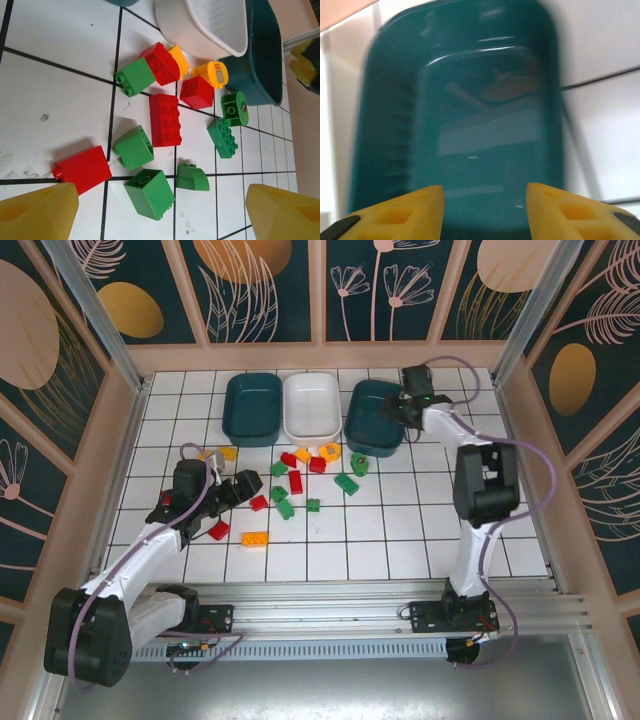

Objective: Sort the legos into containers by color

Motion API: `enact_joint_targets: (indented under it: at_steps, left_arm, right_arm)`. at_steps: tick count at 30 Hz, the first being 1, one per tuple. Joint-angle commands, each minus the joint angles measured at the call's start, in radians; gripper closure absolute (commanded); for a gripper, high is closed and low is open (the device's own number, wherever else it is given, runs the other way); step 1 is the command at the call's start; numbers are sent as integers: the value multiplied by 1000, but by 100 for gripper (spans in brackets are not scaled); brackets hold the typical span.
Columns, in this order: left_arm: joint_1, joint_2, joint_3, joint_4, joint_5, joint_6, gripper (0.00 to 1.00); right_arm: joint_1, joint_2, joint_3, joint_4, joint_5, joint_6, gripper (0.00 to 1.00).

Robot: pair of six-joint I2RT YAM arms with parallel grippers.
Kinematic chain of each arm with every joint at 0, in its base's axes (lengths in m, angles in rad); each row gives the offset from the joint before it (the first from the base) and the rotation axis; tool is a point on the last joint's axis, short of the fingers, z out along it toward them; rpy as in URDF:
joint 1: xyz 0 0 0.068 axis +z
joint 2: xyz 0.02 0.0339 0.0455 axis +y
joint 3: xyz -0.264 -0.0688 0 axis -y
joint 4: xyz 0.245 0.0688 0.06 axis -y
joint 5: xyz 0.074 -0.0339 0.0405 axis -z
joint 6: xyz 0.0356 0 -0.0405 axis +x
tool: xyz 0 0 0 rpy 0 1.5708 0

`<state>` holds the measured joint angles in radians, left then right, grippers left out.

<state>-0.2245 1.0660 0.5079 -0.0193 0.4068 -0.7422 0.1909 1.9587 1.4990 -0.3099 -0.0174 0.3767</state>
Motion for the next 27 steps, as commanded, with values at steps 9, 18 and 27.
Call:
enact_joint_targets:
  at_steps: [9,18,27]
  left_arm:
    - [4,12,-17,61,27,-28,14]
    - [4,-6,-16,29,16,-26,14]
    - [4,-12,-8,7,5,-16,14]
  right_arm:
    - [-35,-29,-164,77,-65,-42,59]
    - [-36,76,-25,57,-40,-60,86]
    - [-18,183,135,63,-88,-161,94]
